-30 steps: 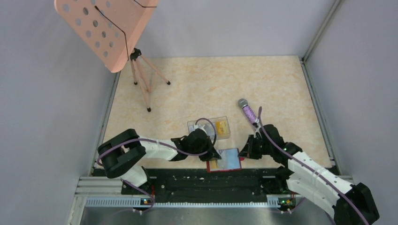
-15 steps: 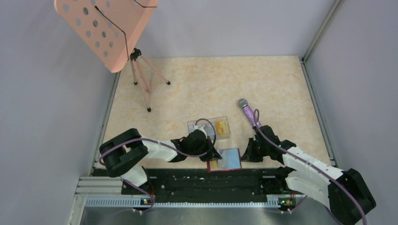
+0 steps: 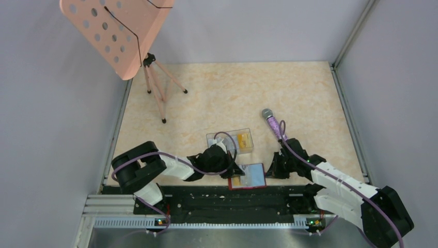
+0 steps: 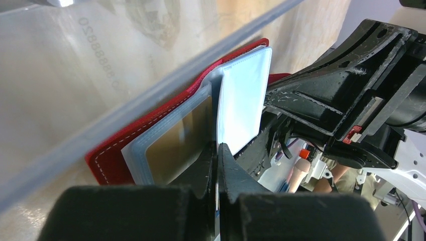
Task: Put the credit cards into the card holder
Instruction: Insert the credit card into the card holder.
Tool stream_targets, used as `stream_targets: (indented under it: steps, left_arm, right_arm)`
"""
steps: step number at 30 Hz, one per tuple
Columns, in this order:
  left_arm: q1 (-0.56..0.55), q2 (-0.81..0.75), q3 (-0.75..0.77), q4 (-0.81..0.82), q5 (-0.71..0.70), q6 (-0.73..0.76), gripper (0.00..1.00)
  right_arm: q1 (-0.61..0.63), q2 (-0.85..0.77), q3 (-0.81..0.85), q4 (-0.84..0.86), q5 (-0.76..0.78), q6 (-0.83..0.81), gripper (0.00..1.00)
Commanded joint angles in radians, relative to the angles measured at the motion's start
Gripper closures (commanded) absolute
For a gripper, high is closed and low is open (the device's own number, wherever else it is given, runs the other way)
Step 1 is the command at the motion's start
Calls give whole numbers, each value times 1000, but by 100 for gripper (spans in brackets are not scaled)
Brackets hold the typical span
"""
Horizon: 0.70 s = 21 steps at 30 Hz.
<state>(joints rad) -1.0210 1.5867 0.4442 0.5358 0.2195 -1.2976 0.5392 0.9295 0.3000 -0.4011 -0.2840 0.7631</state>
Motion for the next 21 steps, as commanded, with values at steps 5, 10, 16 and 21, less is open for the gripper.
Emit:
stream_targets:
  steps: [5,10,16,21]
  left_arm:
    - [-21,-5,-30,82,-11,29,100]
    - [-23,-2,-32,101,-8,39,100]
    - [-25,1,-17,100,3,65,100]
    - [-25,7,-18,102,5,77,100]
  right_arm:
    - [0,10,-44,32,37,6,100]
    - [2,11,-44,33,34,5,100]
    - [1,12,-44,34,33,3,100]
    - [1,11,-42,35,29,2,100]
